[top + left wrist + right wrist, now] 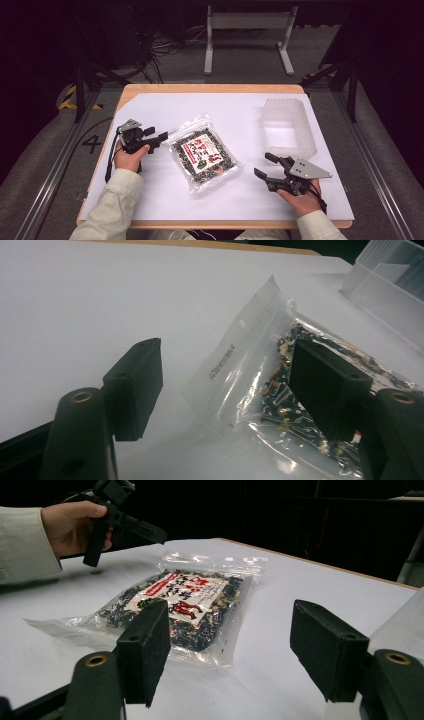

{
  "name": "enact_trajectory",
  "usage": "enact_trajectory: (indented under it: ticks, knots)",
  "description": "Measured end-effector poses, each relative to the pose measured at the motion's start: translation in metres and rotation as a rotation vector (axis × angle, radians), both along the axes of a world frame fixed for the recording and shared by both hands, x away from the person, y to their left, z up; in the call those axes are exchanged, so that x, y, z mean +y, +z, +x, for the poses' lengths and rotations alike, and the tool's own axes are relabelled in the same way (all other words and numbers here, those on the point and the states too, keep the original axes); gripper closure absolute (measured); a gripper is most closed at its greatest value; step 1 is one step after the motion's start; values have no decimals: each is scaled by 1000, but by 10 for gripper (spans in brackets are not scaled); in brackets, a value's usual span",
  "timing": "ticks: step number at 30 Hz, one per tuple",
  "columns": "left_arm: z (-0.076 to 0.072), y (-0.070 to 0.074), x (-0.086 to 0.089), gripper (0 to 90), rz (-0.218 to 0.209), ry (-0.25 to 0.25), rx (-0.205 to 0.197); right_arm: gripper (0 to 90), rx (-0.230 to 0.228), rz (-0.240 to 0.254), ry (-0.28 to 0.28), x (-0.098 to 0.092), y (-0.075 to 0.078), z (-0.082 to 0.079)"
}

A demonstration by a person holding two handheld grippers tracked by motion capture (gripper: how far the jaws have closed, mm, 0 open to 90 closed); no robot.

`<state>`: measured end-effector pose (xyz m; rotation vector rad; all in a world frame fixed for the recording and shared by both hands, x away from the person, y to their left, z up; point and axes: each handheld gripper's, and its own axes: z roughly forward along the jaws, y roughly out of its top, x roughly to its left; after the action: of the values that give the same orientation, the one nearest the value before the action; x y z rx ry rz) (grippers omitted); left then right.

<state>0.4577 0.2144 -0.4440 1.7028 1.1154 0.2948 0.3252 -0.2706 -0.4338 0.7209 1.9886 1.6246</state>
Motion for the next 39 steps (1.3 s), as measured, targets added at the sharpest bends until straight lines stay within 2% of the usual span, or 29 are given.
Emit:
enact_trajectory:
  ticks: [2, 3, 5, 6, 7, 8, 9, 16, 25, 30, 33, 35, 37, 39]
  knots:
    - [4, -4, 1, 285, -19, -2, 26, 322, -2, -1, -2, -1, 0, -2]
    - [6, -6, 1, 285, -13, -4, 32, 322, -5, -5, -4, -1, 1, -3]
    - [7, -9, -2, 336, -10, -26, 60, 322, -5, -5, -7, -2, 1, -5]
    - [8, -10, -3, 331, -17, -27, 71, 322, -6, -8, -9, -2, 1, -6]
    - [9, -12, -4, 334, -43, -29, 112, 322, -7, -8, -10, -3, 2, -7]
    - [9, -12, -4, 352, -43, -29, 112, 322, -7, -8, -10, -3, 2, -7]
    - [11, -15, -4, 360, -80, -38, 147, 322, -9, -8, -10, -3, 2, -10]
    - [17, -17, -5, 328, -77, -19, 208, 321, -16, -11, -16, -6, 3, -16]
    - [16, -17, -8, 403, -52, -56, 215, 315, -11, -17, -22, -7, 4, -18]
    - [15, -17, -10, 442, -41, -91, 204, 315, -15, -23, -20, -6, 4, -18]
    - [14, -16, -12, 503, -28, -99, 200, 315, -23, -27, -20, -6, 5, -19]
    - [13, -16, -13, 527, -9, -88, 197, 316, -26, -24, -17, -5, 5, -19]
    - [12, -16, -17, 616, 22, -103, 187, 315, -27, -25, -18, -5, 5, -19]
    - [10, -14, -23, 676, 96, -118, 157, 316, -25, -31, -19, -5, 5, -19]
